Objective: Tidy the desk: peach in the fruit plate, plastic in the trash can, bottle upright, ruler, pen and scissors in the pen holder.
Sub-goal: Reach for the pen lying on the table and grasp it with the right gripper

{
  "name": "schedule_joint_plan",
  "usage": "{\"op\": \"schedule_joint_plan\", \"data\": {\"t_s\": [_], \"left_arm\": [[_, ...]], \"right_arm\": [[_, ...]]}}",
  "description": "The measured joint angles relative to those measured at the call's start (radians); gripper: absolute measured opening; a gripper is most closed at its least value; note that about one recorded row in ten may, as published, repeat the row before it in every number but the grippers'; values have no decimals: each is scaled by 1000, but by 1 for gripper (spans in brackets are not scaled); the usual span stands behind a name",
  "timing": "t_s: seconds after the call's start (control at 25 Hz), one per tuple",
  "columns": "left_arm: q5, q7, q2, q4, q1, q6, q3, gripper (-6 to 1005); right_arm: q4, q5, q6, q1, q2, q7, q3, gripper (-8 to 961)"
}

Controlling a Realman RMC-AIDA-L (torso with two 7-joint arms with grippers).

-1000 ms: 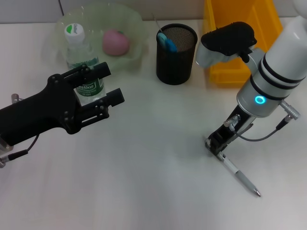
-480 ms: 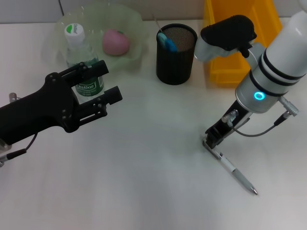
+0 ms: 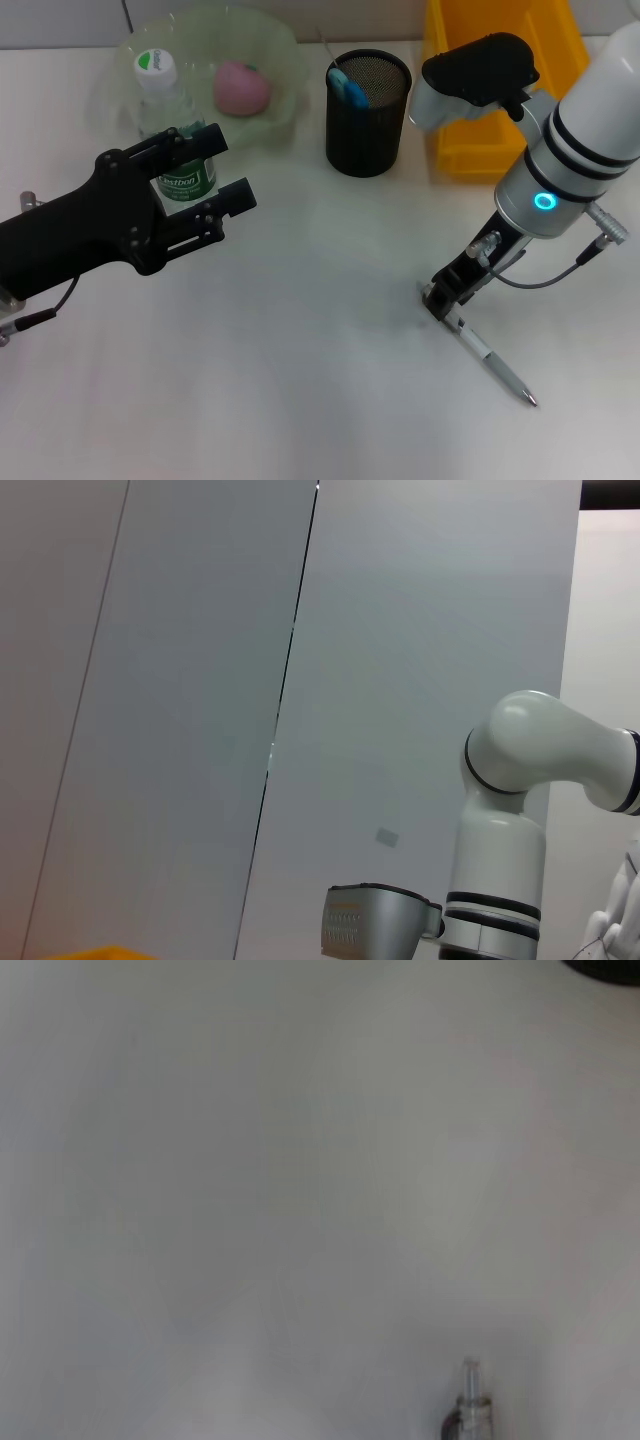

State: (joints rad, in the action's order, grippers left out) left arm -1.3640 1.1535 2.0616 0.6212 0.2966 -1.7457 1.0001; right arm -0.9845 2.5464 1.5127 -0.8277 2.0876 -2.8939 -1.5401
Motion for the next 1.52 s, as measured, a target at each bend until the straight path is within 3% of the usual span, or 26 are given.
{"op": "schedule_joint_plan", "data": {"t_s": [0.16, 0.24, 1.52], "left_arm": [[-3, 0, 0, 0, 1, 1, 0, 700], [-4, 0, 0, -4, 1, 1, 0, 700], [-2, -2, 0, -9, 3, 6, 0, 700]], "right_arm": [[0, 0, -1, 1, 0, -2, -2, 225], [6, 0, -4, -1, 0, -2, -4, 356], [61, -3, -44, -33, 2, 2, -31, 352]]}}
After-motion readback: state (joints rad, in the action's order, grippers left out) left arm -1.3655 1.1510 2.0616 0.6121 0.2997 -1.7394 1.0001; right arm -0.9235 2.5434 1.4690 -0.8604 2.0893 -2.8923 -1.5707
